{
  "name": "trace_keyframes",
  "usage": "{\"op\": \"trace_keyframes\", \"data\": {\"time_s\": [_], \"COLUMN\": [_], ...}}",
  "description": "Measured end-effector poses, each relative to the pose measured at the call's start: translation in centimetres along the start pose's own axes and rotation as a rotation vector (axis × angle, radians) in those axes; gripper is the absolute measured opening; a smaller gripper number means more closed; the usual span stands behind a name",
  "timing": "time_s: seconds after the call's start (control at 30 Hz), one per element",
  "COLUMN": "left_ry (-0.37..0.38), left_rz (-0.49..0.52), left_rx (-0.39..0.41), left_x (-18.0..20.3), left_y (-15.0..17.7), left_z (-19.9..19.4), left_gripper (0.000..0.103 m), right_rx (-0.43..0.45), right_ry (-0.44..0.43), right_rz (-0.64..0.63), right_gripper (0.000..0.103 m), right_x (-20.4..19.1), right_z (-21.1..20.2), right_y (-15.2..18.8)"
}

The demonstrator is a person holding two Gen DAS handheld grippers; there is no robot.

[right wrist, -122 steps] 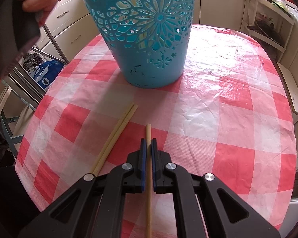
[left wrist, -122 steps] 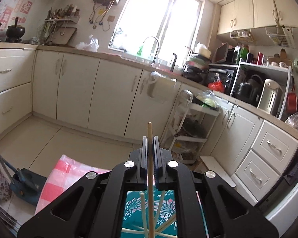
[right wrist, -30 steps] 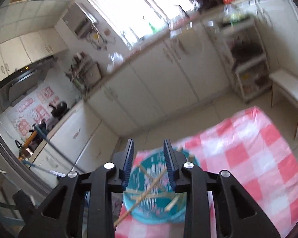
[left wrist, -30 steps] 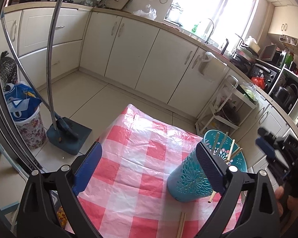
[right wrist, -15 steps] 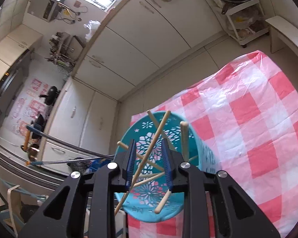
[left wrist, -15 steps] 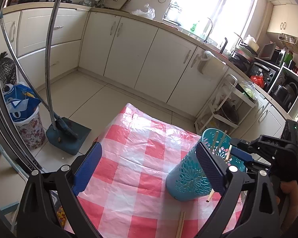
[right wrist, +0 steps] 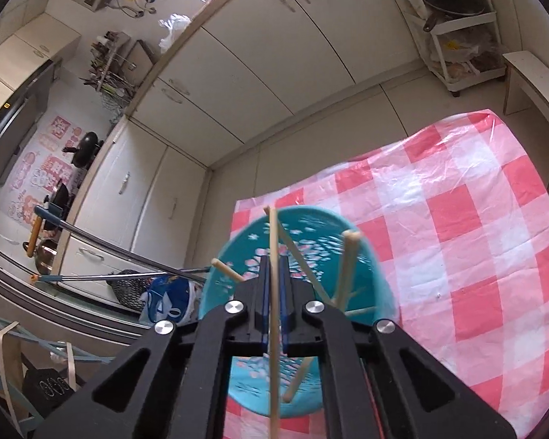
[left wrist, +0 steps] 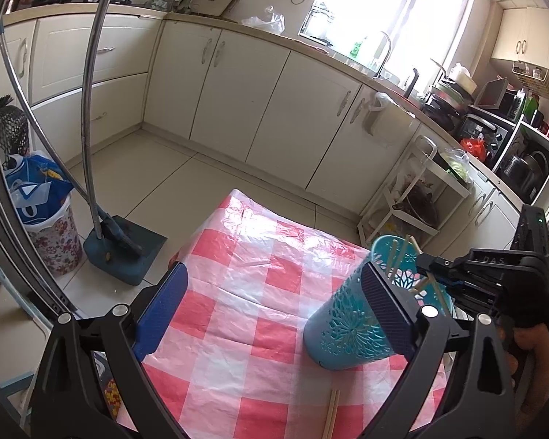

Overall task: Organize utensils
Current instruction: 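Move the right gripper back down to the sticks on the tablecloth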

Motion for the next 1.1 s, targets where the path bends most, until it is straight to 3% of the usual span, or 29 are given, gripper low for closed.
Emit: {"op": "trace_keyframes", "data": {"time_s": [0.3,0.43,0.5,0.6,0.73,0.97,1.1], "left_ry": [0.003,0.004,0.005,0.005,0.005,0.008,0.006], "left_rz": [-0.006,-0.001,-0.001,-0.002,-0.003,-0.008,0.008], "left_rx": [-0.002,-0.005,-0.006,-0.005,-0.002,0.000,0.001], "left_x": [-0.2,-0.1,-0.1,-0.1,0.0,0.0,0.2], "left_y": [0.0,0.1,0.2,0.2,0.1,0.0,0.1], "left_z": [0.0,-0.1,-0.1,-0.1,-0.1,0.0,-0.2], "left_gripper": [0.092,0.092,0.092,0.092,0.092,0.092,0.092], "right_rx": [0.124,0.295,0.409,0.495,0.519,0.518,0.484], "right_ry": [-0.074,-0.120,-0.104,-0.065,-0.027,0.024,0.076], "right_rz": [-0.005,0.012,0.009,0.019,0.019,-0.098,-0.202], "right_gripper": [0.005,0.006,0.006,0.006,0.007,0.007,0.024], "right_x": [-1.1,-2.1,-2.4,-2.2,-1.7,-1.8,-1.8], "right_z": [-2.7,-5.1,-5.9,-5.1,-3.3,-3.0,-2.8], "right_y": [-1.1,-3.1,-4.1,-4.9,-4.8,-1.9,1.0]}}
Point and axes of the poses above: each gripper's, at about its wrist camera, not at the fingertips, and z roughly the way its jaws point, x to its right, y to its underside, the point moved 7 cm from there along z, roughly the way its jaws point, and after that the axes turned 15 degrees about y, right-handed, at the moved point
